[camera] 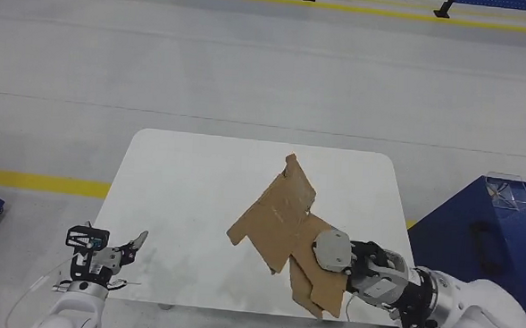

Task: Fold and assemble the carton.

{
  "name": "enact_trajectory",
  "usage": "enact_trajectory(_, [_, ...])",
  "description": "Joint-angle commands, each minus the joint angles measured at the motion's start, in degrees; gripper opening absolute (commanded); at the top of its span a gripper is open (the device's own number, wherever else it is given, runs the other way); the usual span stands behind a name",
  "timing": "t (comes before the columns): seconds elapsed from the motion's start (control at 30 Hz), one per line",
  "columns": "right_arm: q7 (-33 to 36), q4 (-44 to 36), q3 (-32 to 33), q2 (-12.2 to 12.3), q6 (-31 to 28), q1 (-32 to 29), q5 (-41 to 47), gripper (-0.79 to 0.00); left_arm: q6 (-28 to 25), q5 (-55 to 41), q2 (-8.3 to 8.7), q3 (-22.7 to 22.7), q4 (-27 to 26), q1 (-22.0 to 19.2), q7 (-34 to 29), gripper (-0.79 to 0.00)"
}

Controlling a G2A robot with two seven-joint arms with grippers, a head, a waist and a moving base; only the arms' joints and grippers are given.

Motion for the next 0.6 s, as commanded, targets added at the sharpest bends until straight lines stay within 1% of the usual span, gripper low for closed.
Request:
enact_trajectory(0.0, [4.82, 0.38, 2.67, 0.05, -12.35, -1.52, 23.77, -0.785, 0.0, 0.0, 0.0, 0.0, 0.0, 0.0, 0.0, 0.0])
enact_trajectory(0.03, [7.82, 1.87, 2.68, 0.18, -16.03, -2.38, 30.82, -0.785, 0.0, 0.0, 0.0, 0.0, 0.0, 0.0, 0.0, 0.0])
enact_trajectory(0.07, [9.41, 3.06, 1.93, 0.32, -17.18, -2.85, 35.96, -0.785, 0.0, 0.0, 0.0, 0.0, 0.0, 0.0, 0.0, 0.0])
enact_trajectory(0.1, [11.65, 4.71, -0.74, 0.69, -17.18, -3.62, 44.67, -0.785, 0.0, 0.0, 0.0, 0.0, 0.0, 0.0, 0.0, 0.0])
enact_trajectory(0.13, [17.07, 6.81, -4.93, 1.51, -17.18, -3.73, 55.22, -0.785, 0.0, 0.0, 0.0, 0.0, 0.0, 0.0, 0.0, 0.0])
enact_trajectory(0.17, [19.95, 7.59, -7.07, 1.95, -17.18, -3.35, 60.52, -0.785, 0.0, 0.0, 0.0, 0.0, 0.0, 0.0, 0.0, 0.0])
enact_trajectory(0.2, [24.24, 9.02, -10.26, 2.62, -17.18, -2.45, 68.58, -0.785, 0.0, 0.0, 0.0, 0.0, 0.0, 0.0, 0.0, 0.0])
enact_trajectory(0.23, [30.26, 10.82, -14.08, 3.46, -17.18, -0.6, 78.03, -0.785, 0.0, 0.0, 0.0, 0.0, 0.0, 0.0, 0.0, 0.0])
enact_trajectory(0.27, [34.41, 12.24, -16.89, 4.0, -17.18, 0.78, 84.72, -0.785, 0.0, 0.0, 0.0, 0.0, 0.0, 0.0, 0.0, 0.0])
enact_trajectory(0.3, [37.03, 13.13, -18.62, 4.32, -17.18, 1.67, 88.82, -0.785, 0.0, 0.0, 0.0, 0.0, 0.0, 0.0, 0.0, 0.0])
enact_trajectory(0.33, [41.75, 15.0, -21.67, 4.83, -17.18, 3.36, 96.01, -0.785, 0.0, 0.0, 0.0, 0.0, 0.0, 0.0, 0.0, 0.0])
enact_trajectory(0.37, [44.47, 16.47, -23.76, 5.1, -17.18, 4.36, 100.96, -0.785, 0.0, 0.0, 0.0, 0.0, 0.0, 0.0, 0.0, 0.0])
enact_trajectory(0.4, [46.2, 17.56, -25.1, 5.25, -17.18, 4.89, 103.91, -0.785, 0.0, 0.0, 0.0, 0.0, 0.0, 0.0, 0.0, 0.0])
enact_trajectory(0.43, [49.41, 19.49, -27.87, 5.47, -16.8, 5.64, 109.57, -0.785, 0.0, 0.0, 0.0, 0.0, 0.0, 0.0, 0.0, 0.0])
enact_trajectory(0.5, [53.82, 21.62, -31.33, 5.7, -14.76, 6.76, 117.14, -0.785, 0.0, 0.0, 0.0, 0.0, 0.0, 0.0, 0.0, 0.0])
enact_trajectory(0.57, [53.82, 21.62, -31.33, 5.7, -14.76, 6.76, 117.14, -0.785, 0.0, 0.0, 0.0, 0.0, 0.0, 0.0, 0.0, 0.0])
